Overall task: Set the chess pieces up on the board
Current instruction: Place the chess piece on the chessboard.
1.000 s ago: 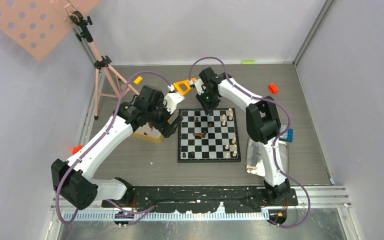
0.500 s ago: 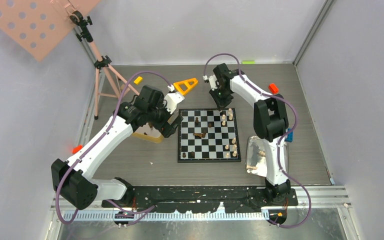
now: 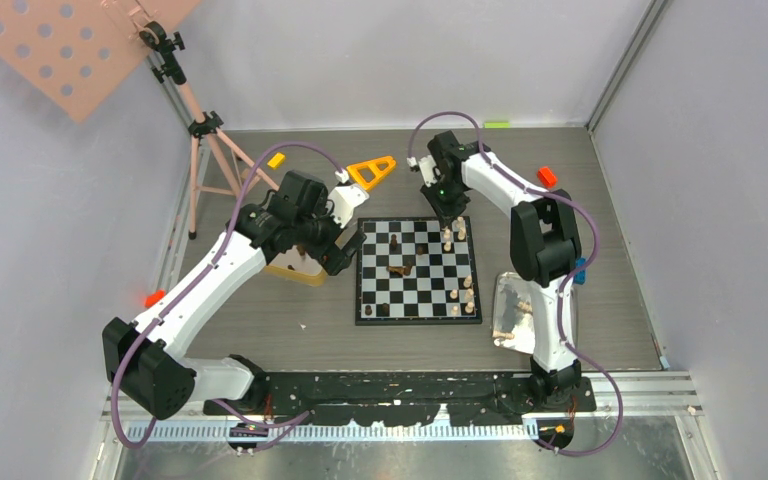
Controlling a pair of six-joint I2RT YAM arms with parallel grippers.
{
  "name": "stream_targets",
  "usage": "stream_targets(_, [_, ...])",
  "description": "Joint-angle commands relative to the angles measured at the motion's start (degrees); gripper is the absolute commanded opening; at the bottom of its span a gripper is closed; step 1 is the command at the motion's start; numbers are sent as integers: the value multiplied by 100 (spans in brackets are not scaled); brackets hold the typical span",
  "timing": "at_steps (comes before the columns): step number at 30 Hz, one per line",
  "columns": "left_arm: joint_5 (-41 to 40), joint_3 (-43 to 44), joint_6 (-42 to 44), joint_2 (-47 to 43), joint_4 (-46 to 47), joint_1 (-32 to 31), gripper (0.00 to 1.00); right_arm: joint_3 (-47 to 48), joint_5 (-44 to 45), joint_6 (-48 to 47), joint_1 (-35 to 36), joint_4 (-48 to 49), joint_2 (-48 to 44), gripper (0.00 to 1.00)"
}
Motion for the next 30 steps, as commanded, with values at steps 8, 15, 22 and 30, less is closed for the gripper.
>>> stream_targets(8, [40,45,35,-122,79,-27,98,155,111,-75,-72,-15,-230,1])
stream_targets(15, [48,45,34,-110,82,-27,98,222,92,-70,-73,-77,-262,19])
stream_targets(22, [38,38,37,-135,86,-27,98,380,-195,-23,-58,-82,-587,50])
stream_targets(30, [55,89,14,-136,77,-27,98,-91,-695,-47,274,61,-1004,54])
